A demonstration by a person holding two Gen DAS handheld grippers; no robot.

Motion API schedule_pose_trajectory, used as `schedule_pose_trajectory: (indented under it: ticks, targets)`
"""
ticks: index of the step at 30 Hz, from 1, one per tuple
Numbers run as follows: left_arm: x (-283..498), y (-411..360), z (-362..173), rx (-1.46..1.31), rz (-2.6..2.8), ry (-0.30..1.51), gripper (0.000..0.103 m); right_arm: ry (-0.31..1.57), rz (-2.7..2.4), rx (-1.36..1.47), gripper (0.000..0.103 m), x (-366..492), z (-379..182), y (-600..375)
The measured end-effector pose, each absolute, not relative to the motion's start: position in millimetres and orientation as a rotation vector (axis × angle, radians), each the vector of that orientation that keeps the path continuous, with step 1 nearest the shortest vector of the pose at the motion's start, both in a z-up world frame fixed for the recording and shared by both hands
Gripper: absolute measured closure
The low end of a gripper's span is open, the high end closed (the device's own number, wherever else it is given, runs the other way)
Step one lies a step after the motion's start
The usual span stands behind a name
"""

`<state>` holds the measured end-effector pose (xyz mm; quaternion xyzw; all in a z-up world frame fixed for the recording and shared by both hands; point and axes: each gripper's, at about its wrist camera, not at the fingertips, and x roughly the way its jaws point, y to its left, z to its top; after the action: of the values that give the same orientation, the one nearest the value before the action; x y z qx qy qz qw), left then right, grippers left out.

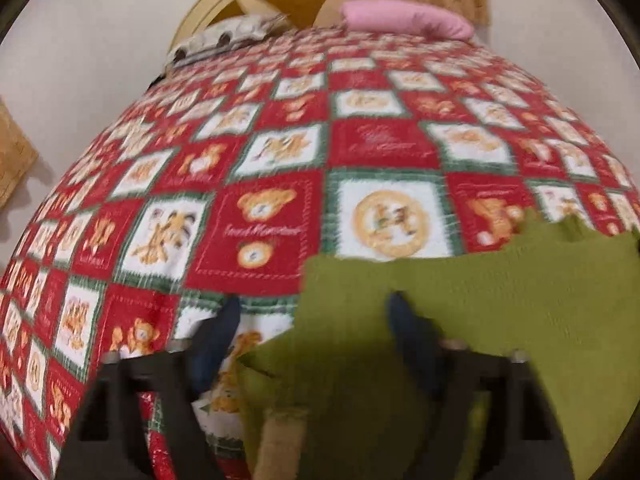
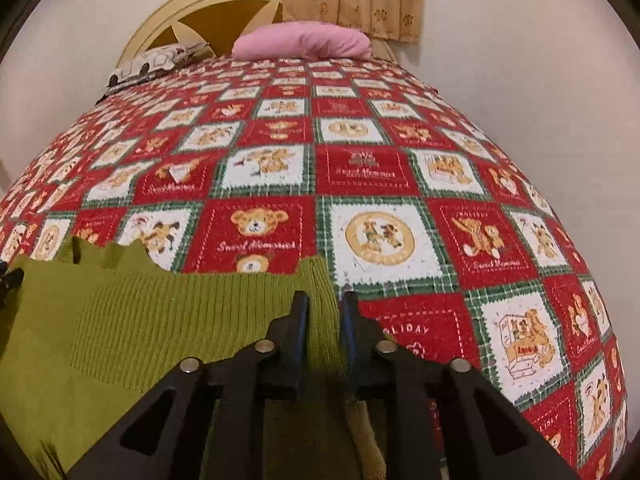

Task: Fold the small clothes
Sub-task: 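Lay the hem onto the collar and open both grippers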

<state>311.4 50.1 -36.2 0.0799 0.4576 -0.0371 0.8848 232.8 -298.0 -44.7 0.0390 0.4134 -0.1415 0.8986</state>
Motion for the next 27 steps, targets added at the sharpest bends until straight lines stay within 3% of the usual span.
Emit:
schedule_pose_trajectory:
  ticks: [4,9,16,22,27]
  targets:
    - [312,86,-25,0.004,-0.107,0.992,0.018,0.69,-0.428,0.126,0.079,183,-4,-309]
    - [260,103,8,0.013,-0.075,0.895,0.019,0.661,-0.383,0.118,0.079,126,22,-300]
    - [174,57,21,0.149,-0.24,0.834,0.019,0.795,-0.273,0.151,0.079,75,-5,-268]
    - [143,39,-16,0.235,-0.223,0.902,0.019,0.914,-0.256,0.023,0.079,42,-45,-241]
    - [124,53,-21,0.269,-0.185,0.864,0.01,0.887,-0.263,0.001,0.08,14,-47,-240]
